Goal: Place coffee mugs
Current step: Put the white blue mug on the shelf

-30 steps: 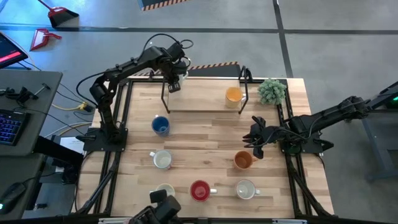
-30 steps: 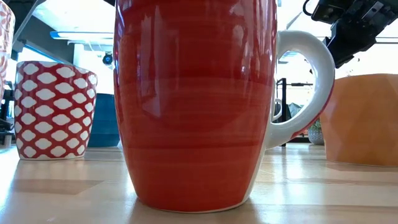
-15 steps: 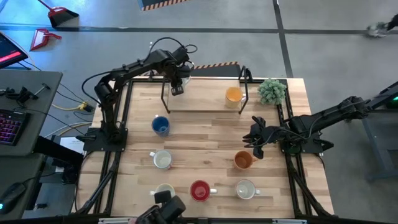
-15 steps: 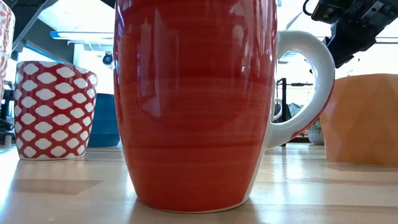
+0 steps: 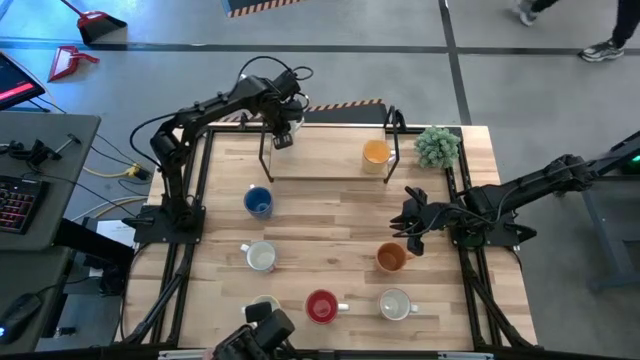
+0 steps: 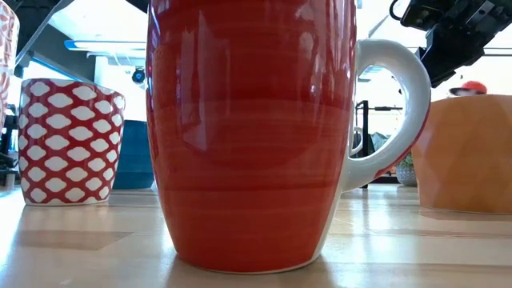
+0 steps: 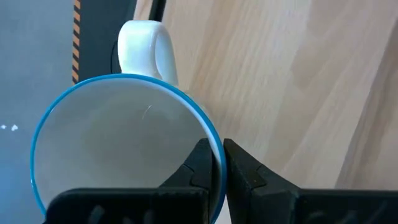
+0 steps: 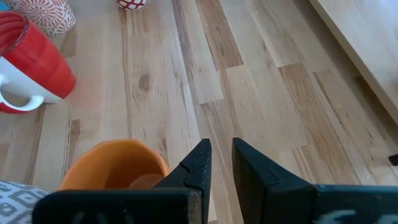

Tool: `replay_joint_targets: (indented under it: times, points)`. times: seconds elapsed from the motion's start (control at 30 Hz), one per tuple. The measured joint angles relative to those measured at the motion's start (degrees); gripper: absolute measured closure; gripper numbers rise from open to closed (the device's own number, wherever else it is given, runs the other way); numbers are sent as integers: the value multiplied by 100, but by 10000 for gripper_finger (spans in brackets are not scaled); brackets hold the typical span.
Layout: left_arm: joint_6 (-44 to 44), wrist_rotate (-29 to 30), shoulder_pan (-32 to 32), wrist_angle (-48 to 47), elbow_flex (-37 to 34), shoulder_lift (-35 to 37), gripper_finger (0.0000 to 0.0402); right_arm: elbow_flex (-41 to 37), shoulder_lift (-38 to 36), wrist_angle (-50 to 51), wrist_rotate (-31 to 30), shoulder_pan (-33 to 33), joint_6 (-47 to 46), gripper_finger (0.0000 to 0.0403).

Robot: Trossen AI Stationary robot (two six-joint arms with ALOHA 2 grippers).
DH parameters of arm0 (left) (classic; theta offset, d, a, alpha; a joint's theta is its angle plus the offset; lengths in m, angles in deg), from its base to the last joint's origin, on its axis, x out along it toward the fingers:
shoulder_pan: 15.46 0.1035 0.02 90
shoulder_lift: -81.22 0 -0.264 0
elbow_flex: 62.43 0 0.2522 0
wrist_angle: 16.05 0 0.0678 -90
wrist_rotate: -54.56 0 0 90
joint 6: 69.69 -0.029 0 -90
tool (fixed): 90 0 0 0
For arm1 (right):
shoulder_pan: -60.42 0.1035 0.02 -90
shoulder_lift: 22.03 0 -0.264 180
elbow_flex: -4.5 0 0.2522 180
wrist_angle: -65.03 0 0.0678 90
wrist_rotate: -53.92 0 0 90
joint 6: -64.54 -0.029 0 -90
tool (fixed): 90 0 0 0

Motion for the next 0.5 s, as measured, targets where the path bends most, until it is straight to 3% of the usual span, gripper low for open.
replay_joint_targets:
  times: [0.5]
  points:
    - [-13,-126,-24,-58,0,-51,396,0,0,1,-2,0,-45,359]
